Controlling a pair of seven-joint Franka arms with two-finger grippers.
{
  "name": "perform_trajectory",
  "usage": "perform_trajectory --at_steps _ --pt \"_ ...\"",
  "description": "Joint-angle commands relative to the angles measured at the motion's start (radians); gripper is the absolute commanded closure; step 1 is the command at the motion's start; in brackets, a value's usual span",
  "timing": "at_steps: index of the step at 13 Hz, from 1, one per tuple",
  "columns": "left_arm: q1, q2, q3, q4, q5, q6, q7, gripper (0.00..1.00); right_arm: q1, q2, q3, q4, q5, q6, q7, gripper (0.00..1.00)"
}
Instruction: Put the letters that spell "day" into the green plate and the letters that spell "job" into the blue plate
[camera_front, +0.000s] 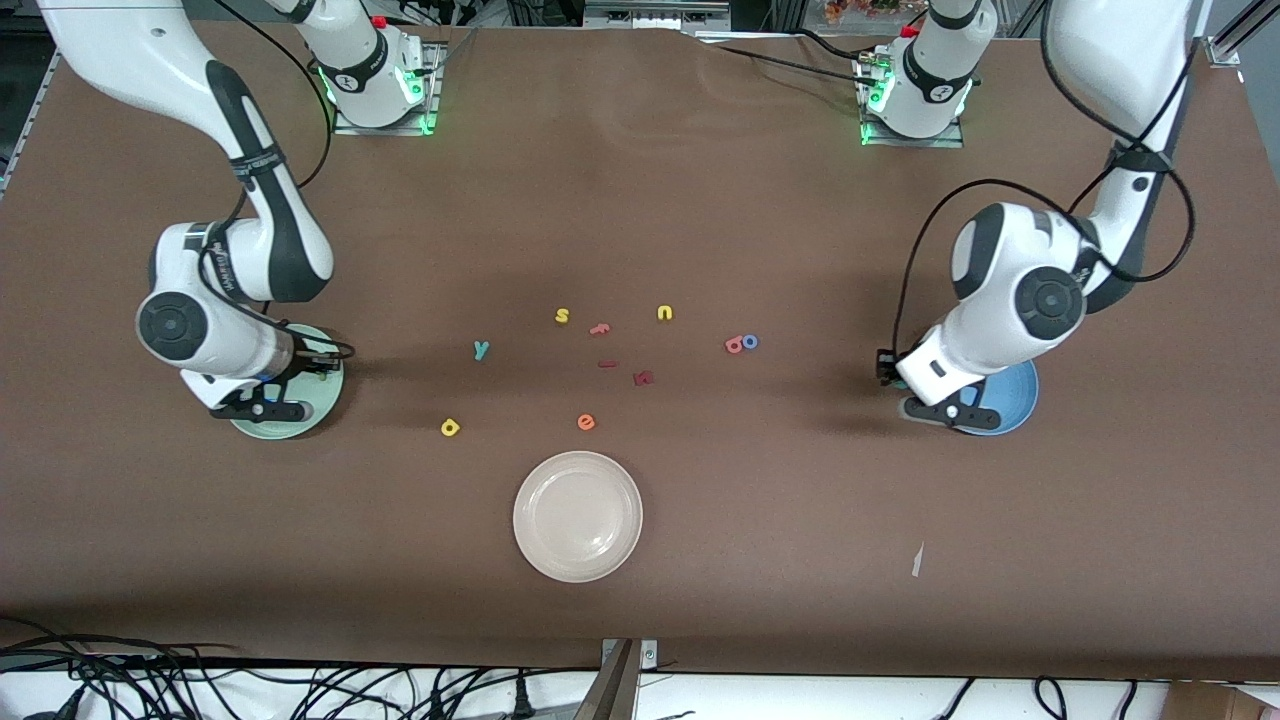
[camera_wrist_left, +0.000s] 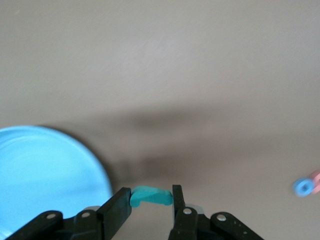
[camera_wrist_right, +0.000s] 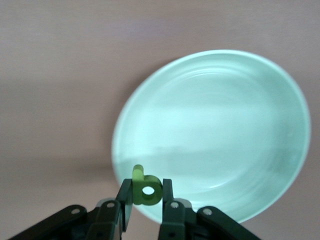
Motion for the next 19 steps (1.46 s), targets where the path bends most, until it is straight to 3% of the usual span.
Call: perform_trajectory --at_steps 1,2,3,6,9,12,13,15,19 --pt "0.071 -0.093 0.027 -0.128 0.023 0.004 0.135 0.81 -0.037 0.022 0.005 0.01 -0.003 0.026 -0.071 0.47" --pt "0.092 -0.096 0.041 -0.139 0.023 0.004 0.19 0.81 -0.036 0.022 0.007 0.012 -0.001 0.026 -0.061 0.18" --pt "0.122 -0.095 0.049 -0.145 0.023 0.005 0.239 0.8 -0.03 0.02 0.01 0.012 0.006 0.023 -0.053 0.01" --pt "0.188 -0.054 0.051 -0.152 0.025 0.018 0.301 0.8 -0.028 -0.004 0.072 0.015 0.012 0.003 0.051 0.01" --pt "0.215 -0.003 0.057 -0.143 0.072 0.079 0.305 0.79 -0.028 -0.013 0.184 0.012 0.012 -0.014 0.299 0.01" --pt "0.226 0.017 0.057 -0.139 0.092 0.105 0.305 0.69 -0.026 -0.003 0.278 0.009 0.011 0.007 0.488 0.01" --pt "0.226 0.017 0.055 -0.139 0.092 0.105 0.305 0.63 -0.019 0.0 0.287 0.003 0.011 0.029 0.515 0.01" --pt "0.226 0.019 0.055 -0.136 0.091 0.105 0.305 0.39 0.024 0.003 0.289 -0.024 0.011 0.087 0.602 0.01" --pt "0.212 0.015 0.054 -0.133 0.079 0.105 0.304 0.3 0.113 0.031 0.287 -0.043 -0.001 0.167 0.71 0.01"
